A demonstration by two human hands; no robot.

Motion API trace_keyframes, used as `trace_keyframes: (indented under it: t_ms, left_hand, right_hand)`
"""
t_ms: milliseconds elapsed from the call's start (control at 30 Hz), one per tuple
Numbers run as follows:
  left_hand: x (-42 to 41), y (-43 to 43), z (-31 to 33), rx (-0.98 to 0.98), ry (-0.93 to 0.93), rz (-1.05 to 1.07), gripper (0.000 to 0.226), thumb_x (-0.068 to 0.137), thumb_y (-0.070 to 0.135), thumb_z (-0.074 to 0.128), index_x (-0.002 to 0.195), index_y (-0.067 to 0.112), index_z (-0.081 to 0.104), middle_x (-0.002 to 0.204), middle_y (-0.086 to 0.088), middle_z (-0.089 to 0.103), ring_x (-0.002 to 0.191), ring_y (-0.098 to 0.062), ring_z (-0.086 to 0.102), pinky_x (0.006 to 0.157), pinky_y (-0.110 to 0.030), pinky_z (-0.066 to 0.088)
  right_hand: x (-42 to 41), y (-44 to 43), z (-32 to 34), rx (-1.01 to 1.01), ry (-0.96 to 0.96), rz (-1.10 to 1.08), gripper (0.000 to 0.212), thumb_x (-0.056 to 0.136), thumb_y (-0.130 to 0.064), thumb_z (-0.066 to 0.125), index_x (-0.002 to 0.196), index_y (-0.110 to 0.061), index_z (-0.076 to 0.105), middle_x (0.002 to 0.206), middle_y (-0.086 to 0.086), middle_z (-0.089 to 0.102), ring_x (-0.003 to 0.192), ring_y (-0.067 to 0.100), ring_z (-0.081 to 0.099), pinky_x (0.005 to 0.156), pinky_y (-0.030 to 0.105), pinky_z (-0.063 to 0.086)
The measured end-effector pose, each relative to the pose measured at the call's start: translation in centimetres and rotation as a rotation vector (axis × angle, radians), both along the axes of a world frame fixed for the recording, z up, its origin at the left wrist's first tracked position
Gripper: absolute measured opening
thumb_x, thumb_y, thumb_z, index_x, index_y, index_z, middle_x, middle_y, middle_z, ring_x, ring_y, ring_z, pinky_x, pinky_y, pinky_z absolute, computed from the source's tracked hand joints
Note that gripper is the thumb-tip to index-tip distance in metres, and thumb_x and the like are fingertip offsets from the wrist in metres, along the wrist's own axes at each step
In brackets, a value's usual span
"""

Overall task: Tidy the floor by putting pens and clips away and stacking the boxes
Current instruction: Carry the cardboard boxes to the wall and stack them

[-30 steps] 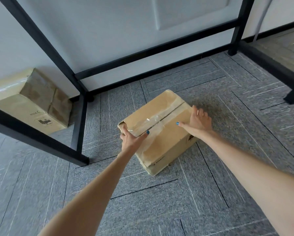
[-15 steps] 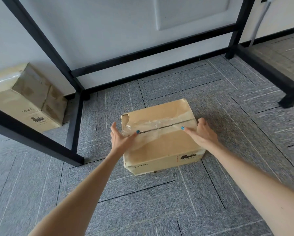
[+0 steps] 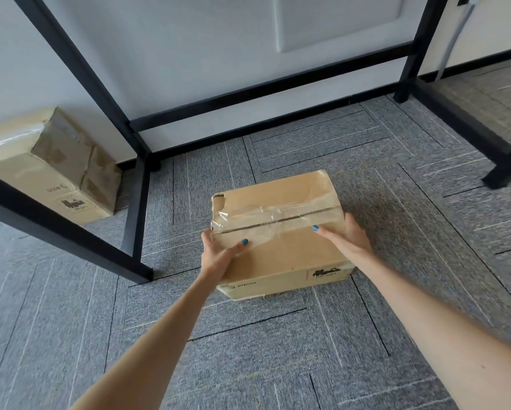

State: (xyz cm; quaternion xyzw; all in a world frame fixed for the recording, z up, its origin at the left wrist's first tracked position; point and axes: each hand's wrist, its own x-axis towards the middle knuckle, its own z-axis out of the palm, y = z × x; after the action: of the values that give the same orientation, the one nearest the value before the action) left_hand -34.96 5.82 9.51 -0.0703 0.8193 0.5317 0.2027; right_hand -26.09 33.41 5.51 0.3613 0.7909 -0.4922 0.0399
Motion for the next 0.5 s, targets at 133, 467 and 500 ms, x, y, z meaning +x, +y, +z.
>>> trace_keyframes:
  t_ms: [133, 467, 500]
  left_hand:
    - [0.7, -1.6, 5.4, -0.001, -0.003, -0.007, 0.095, 0.062, 0.032, 0.087, 0.133, 0.025, 0.024, 0.119, -0.001, 0.049, 0.101, -0.025, 0.056, 0.089, -0.046, 0.051]
    - [6.6, -7.7, 26.8, -0.025, -0.066, 0.049, 0.102, 0.039, 0.056, 0.083, 0.125, 0.038, 0.031, 0.115, 0.007, 0.055, 0.102, -0.022, 0.059, 0.089, -0.048, 0.053]
    - [7.2, -8.3, 29.0, -0.007, -0.074, 0.056, 0.103, 0.039, 0.054, 0.084, 0.126, 0.037, 0.031, 0.115, 0.007, 0.054, 0.102, -0.021, 0.059, 0.087, -0.047, 0.054]
  right_hand:
    - [1.3, -2.4, 5.7, 0.002, 0.047, -0.006, 0.105, 0.054, -0.081, 0.068, 0.129, -0.013, 0.040, 0.126, 0.003, 0.056, 0.108, 0.025, 0.057, 0.096, 0.043, 0.046]
    - [6.7, -8.0, 25.9, -0.095, 0.101, -0.002, 0.073, 0.070, -0.047, 0.079, 0.125, -0.014, 0.045, 0.104, 0.001, 0.066, 0.085, 0.016, 0.065, 0.070, 0.030, 0.055]
    - [7.4, -8.5, 28.2, -0.104, 0.093, 0.000, 0.074, 0.070, -0.047, 0.080, 0.126, -0.015, 0.044, 0.104, 0.000, 0.066, 0.086, 0.016, 0.065, 0.074, 0.035, 0.057]
